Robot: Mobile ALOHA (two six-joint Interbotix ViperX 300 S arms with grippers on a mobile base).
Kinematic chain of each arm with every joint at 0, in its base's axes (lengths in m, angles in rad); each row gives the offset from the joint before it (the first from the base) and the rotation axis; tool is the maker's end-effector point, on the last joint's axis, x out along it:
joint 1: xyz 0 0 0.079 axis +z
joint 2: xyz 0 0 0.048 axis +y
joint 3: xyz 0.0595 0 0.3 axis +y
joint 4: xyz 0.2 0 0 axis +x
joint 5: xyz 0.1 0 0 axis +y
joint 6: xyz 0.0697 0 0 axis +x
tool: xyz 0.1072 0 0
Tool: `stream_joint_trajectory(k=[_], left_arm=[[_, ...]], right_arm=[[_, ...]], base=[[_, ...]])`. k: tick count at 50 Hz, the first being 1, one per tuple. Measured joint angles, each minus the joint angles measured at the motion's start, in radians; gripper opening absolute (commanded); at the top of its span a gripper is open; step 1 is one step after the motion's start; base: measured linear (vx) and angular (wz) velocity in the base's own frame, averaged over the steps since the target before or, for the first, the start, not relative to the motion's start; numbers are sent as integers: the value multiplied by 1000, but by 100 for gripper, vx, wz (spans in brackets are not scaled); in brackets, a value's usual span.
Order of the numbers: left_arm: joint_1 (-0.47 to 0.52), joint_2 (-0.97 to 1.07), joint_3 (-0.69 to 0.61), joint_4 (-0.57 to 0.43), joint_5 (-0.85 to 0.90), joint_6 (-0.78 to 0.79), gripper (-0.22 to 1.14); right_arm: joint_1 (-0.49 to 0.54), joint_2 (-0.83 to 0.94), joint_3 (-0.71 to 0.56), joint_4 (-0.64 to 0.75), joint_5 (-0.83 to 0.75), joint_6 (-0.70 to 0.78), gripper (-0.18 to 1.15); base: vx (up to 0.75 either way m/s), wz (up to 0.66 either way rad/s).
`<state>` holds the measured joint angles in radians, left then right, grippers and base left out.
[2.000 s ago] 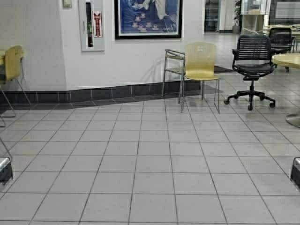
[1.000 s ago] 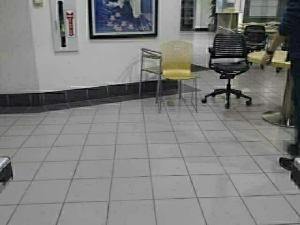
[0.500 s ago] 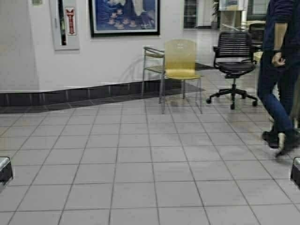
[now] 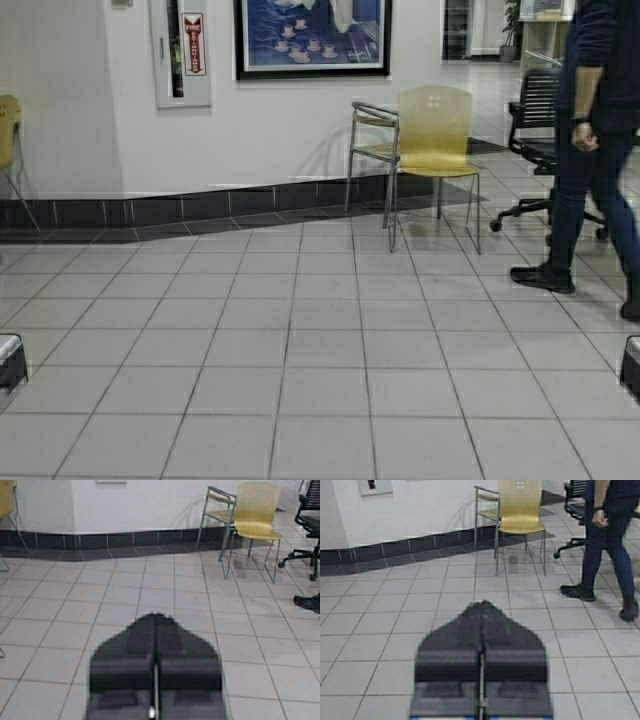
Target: Push the chairs under the table
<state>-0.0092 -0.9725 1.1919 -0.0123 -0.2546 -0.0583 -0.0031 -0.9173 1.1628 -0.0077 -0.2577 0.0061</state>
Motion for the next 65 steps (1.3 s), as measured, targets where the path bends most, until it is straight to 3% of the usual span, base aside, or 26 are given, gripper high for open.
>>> stream_joint_trajectory(k=[36, 65], left_arm=[[-35, -8, 15, 14, -8, -2, 3], [-57, 2, 14, 15, -3, -3, 3]], right_arm=[[-2, 6, 26, 0, 41, 6, 5], [-2, 140, -17, 2, 46, 32, 5]], base=[[29, 18], [18, 41]])
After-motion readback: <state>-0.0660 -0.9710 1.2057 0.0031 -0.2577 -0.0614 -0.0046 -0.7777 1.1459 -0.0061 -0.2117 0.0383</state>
